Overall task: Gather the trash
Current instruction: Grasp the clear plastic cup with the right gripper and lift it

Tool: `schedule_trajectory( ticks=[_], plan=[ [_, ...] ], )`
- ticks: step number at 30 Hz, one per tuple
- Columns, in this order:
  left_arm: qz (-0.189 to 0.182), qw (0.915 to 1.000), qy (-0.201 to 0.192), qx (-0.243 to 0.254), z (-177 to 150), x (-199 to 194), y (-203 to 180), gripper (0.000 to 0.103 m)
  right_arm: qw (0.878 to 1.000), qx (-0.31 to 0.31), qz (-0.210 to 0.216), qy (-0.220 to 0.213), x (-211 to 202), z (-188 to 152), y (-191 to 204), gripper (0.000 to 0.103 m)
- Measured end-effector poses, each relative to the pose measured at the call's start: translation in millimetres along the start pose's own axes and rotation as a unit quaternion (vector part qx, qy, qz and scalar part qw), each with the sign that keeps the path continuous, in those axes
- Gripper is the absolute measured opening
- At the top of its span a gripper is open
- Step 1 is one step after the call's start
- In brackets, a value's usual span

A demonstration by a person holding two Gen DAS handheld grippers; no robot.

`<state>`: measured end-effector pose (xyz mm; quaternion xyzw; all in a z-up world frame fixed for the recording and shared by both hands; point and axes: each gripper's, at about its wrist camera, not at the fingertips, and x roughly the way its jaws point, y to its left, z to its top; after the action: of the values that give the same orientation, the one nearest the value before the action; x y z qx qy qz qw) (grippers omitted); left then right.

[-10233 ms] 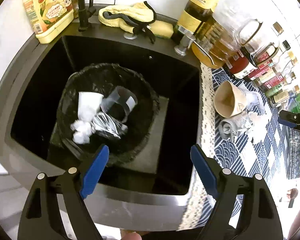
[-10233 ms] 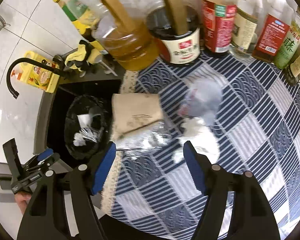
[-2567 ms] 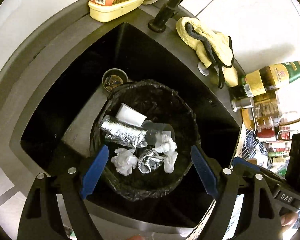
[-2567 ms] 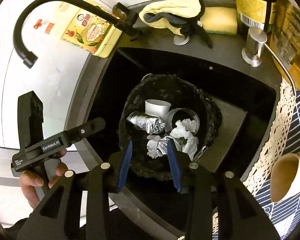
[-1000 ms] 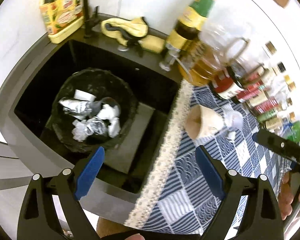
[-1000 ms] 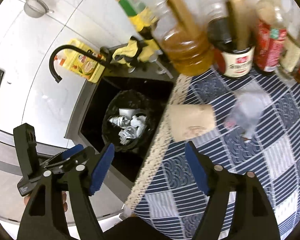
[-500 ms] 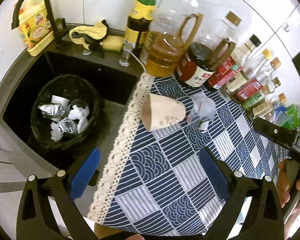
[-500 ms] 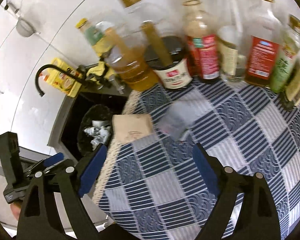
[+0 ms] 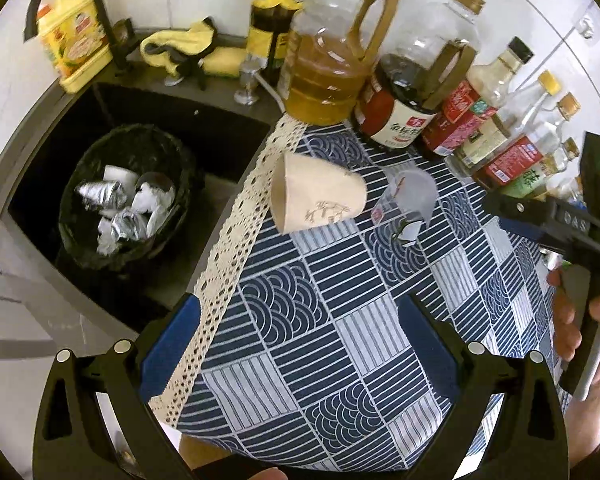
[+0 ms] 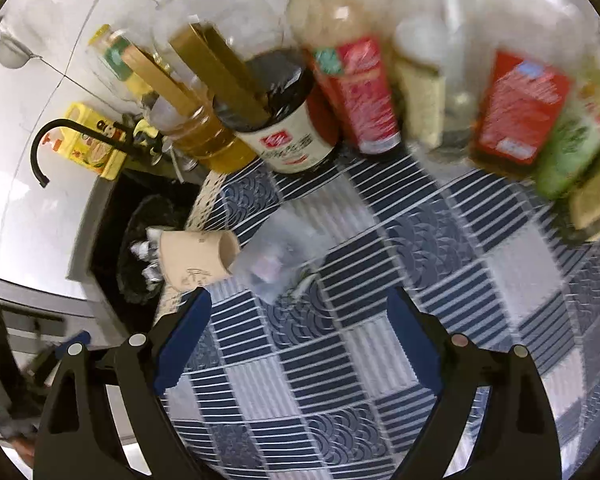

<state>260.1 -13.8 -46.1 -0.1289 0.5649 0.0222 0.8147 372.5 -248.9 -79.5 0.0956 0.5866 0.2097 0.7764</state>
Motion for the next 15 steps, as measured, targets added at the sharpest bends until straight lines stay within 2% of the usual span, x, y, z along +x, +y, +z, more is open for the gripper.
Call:
schedule_trajectory(
  ticks=[4,8,15],
  plan=[
    [0.014,0.9995,0.01,-0.028,-9.0,5.8,12.5,0.096,0.999,0.003,0.018,0.03,33.5,9.1,0.0,0.088],
    [0.034,0.9981,0.024,-0.046,-18.1,12.4,23.3,0.096,0.997,0.04,0.031,0.06,67.3,16.8,-16.7,0.088],
    [0.05,0.9962,0.044,-0.056,-27.1,19.6,27.7,0.096,0.985,0.118,0.102,0.079,92.7,27.7,-34.6,0.088]
  ],
)
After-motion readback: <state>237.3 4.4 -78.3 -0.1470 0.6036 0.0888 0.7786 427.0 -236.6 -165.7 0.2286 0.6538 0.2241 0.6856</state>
